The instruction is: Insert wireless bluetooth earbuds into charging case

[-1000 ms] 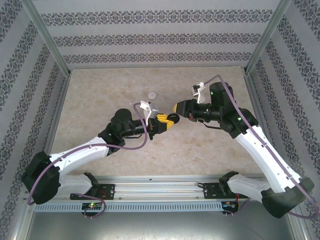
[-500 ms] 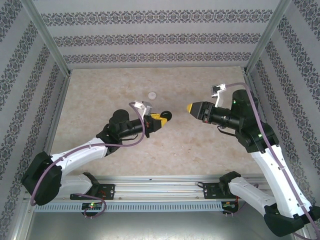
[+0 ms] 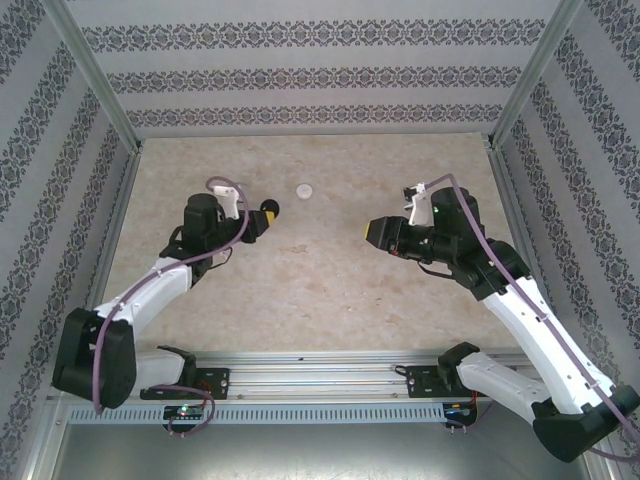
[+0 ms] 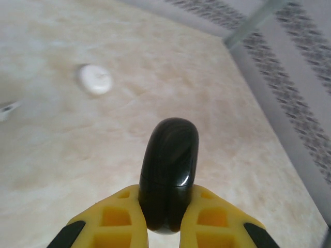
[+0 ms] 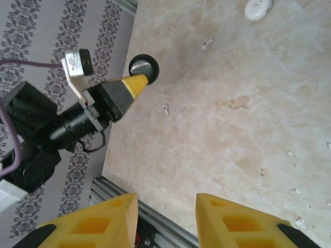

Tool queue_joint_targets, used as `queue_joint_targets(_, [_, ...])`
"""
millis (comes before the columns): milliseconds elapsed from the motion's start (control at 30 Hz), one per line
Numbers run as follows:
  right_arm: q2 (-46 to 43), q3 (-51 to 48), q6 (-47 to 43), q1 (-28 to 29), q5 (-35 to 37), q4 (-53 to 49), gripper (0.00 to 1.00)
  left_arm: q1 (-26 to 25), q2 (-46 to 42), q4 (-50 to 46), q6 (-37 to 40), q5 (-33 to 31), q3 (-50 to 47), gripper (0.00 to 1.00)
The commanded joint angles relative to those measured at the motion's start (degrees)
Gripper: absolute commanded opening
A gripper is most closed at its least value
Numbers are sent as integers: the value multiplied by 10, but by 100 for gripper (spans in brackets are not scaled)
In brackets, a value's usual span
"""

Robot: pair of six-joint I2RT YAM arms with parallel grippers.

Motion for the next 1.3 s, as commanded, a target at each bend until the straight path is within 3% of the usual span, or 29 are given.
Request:
queue_joint_targets(0, [22,-2,5,17,32,4,35,49,38,-52,-8,28,17,2])
queue_joint_targets(200, [73,10,3,38,40,8,35,98,139,-77,11,59,54,2])
queue_joint_targets(600, [130,18,10,43,41,25,35,117,298,-246,91,32,199,10])
queue_joint_targets(933, [161,31,9,43,32,31,35,119,340,-315,128,3,234,19])
queue_joint_targets(1267, [169,33,7,43,33,34,37,119,324,-375,167,-45,273,41])
